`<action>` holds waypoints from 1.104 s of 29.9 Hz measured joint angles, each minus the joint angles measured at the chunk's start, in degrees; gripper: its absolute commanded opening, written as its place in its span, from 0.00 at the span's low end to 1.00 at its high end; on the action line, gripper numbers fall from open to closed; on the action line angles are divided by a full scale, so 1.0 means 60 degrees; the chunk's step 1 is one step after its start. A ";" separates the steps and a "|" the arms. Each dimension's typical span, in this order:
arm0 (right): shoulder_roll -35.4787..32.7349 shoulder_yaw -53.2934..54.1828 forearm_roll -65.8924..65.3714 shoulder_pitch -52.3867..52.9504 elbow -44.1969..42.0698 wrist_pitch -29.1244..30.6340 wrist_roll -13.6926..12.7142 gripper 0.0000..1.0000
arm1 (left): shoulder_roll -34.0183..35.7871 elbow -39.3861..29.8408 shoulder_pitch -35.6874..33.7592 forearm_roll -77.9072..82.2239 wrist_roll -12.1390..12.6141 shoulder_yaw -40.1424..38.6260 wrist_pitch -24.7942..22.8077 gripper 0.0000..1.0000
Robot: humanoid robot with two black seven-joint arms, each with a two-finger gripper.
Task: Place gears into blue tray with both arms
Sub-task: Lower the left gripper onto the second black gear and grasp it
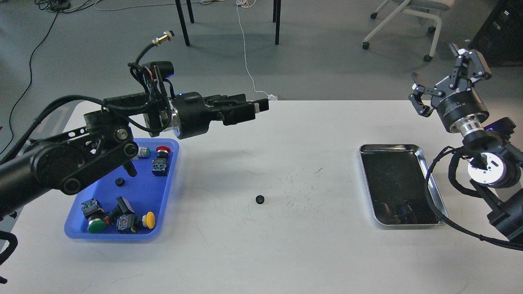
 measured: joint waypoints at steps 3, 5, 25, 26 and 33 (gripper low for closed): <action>-0.0303 0.0052 0.0549 -0.0536 -0.0005 0.0737 0.0007 0.97 | -0.0295 -0.0021 -0.0031 0.1622 0.0015 0.0848 0.0465 0.92; -0.0376 0.0072 0.0985 -0.0894 0.0011 0.0920 0.0026 0.97 | -0.0577 0.0052 -0.0030 0.2938 0.0028 0.1317 0.0723 0.92; -0.0286 0.0105 0.1314 -0.1608 0.0098 0.0986 0.0116 0.97 | -0.1799 0.1823 0.0412 0.5318 0.0133 0.2780 0.0877 0.49; -0.0276 0.0100 0.1314 -0.1609 0.0097 0.0986 0.0116 0.97 | -0.1800 0.1907 0.0442 0.5319 0.0134 0.2780 0.0877 0.46; -0.0249 0.0094 0.1314 -0.1609 0.0107 0.0986 0.0107 0.97 | -0.1809 0.2252 0.0754 0.5317 0.0074 0.2752 0.0902 0.30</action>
